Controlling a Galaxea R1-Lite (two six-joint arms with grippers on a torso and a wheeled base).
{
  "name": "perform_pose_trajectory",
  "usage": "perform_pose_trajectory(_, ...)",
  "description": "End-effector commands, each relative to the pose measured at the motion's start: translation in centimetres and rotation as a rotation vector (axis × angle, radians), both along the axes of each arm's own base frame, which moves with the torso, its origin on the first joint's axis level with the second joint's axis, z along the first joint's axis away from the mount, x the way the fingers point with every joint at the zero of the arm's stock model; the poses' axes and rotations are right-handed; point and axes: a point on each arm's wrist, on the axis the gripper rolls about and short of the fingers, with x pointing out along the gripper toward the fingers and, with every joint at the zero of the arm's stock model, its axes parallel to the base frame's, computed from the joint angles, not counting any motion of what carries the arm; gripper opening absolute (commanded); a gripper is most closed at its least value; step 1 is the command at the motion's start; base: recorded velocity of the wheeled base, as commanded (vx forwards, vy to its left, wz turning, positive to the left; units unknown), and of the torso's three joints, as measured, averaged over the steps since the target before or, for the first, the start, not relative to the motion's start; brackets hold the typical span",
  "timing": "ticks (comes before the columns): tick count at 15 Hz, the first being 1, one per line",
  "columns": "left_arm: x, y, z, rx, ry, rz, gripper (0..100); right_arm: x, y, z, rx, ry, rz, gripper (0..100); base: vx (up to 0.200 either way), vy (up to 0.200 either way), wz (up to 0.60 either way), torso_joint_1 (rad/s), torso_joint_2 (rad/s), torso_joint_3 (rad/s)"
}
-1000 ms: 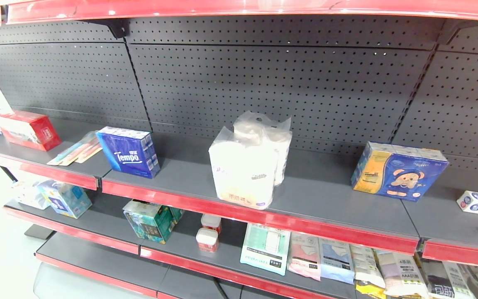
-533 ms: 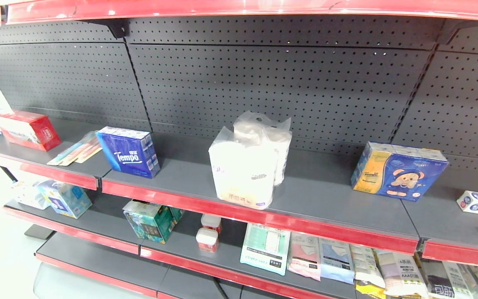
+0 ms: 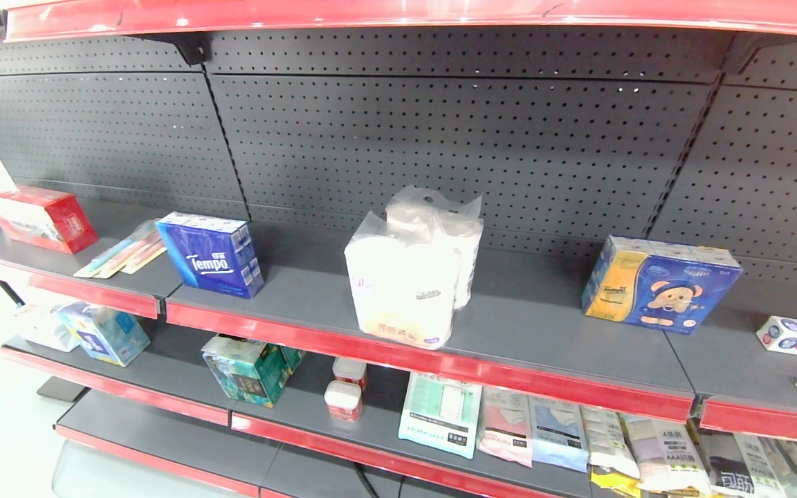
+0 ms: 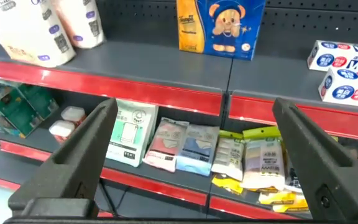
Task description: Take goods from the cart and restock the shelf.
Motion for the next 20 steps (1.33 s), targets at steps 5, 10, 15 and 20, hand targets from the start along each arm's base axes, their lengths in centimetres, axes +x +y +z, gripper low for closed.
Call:
perform_pose_trajectory(5,0.0,0.0,0.0,0.0,0.001,0.001,100,0.0,0.0,0.0,-0.001,0.002,0.0,100,0.0,0.0,-0.6,0.005,0.0,0.001)
perform_pose_trajectory(10,0.0,0.0,0.0,0.0,0.001,-0.001,100,0.0,0.0,0.0,-0.001,0.002,0.0,100,0.0,0.0,-0.36,0.0,0.0,0.002)
perform_pose_trajectory(15,-0.1,-0.1,0.7,0.01,-0.031,-0.026,100,0.0,0.0,0.0,0.001,0.002,0.0,100,0.0,0.0,0.0,0.0,0.0,0.0)
perform_pose_trajectory(20,4.4,0.3,15.5,-0.12,0.025,0.155,100,0.0,0.0,0.0,0.001,0.002,0.0,100,0.0,0.0,0.0,0.0,0.0,0.0)
